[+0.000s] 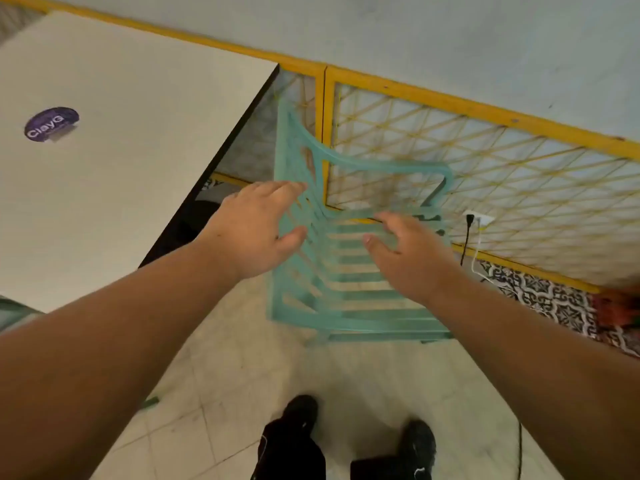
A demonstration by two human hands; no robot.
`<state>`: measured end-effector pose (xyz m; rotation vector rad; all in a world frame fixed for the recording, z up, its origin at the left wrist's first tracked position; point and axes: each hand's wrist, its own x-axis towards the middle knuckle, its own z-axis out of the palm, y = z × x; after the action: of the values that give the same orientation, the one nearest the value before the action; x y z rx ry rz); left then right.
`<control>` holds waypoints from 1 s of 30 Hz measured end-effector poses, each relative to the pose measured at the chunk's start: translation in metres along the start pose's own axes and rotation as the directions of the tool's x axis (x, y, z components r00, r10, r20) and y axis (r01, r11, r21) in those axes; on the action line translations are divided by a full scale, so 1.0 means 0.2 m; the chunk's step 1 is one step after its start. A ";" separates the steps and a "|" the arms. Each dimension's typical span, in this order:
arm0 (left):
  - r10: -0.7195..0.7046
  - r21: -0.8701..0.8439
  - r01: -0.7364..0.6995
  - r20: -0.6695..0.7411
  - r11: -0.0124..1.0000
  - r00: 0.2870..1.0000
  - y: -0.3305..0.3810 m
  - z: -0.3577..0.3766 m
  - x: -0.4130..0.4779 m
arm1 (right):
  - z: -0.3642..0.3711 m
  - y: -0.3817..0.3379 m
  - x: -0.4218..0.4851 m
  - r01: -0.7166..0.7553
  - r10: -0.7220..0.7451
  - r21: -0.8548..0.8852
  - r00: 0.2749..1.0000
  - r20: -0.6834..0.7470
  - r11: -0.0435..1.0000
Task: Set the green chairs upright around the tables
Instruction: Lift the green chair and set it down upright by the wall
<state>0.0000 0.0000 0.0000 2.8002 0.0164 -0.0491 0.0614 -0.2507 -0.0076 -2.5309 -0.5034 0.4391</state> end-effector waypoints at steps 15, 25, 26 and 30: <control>-0.042 0.045 0.036 0.140 0.998 0.989 -0.20 0.39 0.18 | 0.77 -0.15 0.05 -0.046 0.010 0.174 0.980 0.200 0.984; -0.082 -0.061 0.087 0.086 0.994 0.993 -0.26 0.53 0.20 | 1.02 -0.24 0.01 -0.104 0.014 0.543 0.986 0.167 0.834; -0.084 -0.072 0.091 0.093 0.993 0.992 -0.26 0.53 0.20 | 1.01 -0.24 0.02 -0.103 0.005 0.535 0.984 0.180 0.839; -0.085 -0.116 0.100 0.123 0.988 0.989 -0.27 0.51 0.22 | 0.99 -0.23 0.03 -0.090 0.007 0.497 0.986 0.166 0.863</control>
<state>0.0398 0.0159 -0.1161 2.6686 0.1172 -0.2285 -0.0247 -0.1268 -0.1453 -2.0130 -0.3270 0.6971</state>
